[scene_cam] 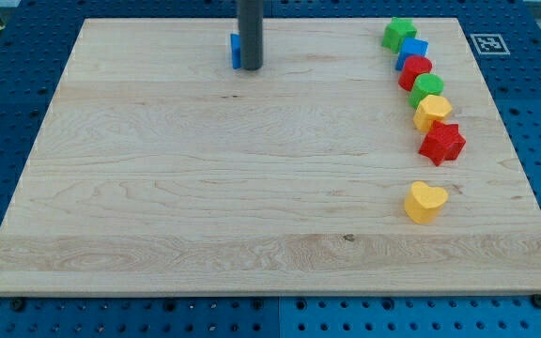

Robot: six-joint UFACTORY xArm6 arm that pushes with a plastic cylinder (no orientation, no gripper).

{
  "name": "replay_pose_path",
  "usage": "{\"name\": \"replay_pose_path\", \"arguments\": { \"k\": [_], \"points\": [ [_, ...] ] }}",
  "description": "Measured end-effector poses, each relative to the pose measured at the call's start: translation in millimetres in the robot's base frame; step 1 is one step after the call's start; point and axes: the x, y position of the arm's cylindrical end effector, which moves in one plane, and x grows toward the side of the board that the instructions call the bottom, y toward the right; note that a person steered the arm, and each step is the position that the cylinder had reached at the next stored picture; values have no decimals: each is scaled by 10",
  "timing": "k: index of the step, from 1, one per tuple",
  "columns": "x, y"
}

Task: Move the blue triangle to the top left

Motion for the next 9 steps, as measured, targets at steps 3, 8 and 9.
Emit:
{"name": "replay_pose_path", "arguments": {
  "k": [3, 8, 9],
  "points": [
    [-198, 422],
    [-371, -476],
    [-406, -338]
  ]
}}
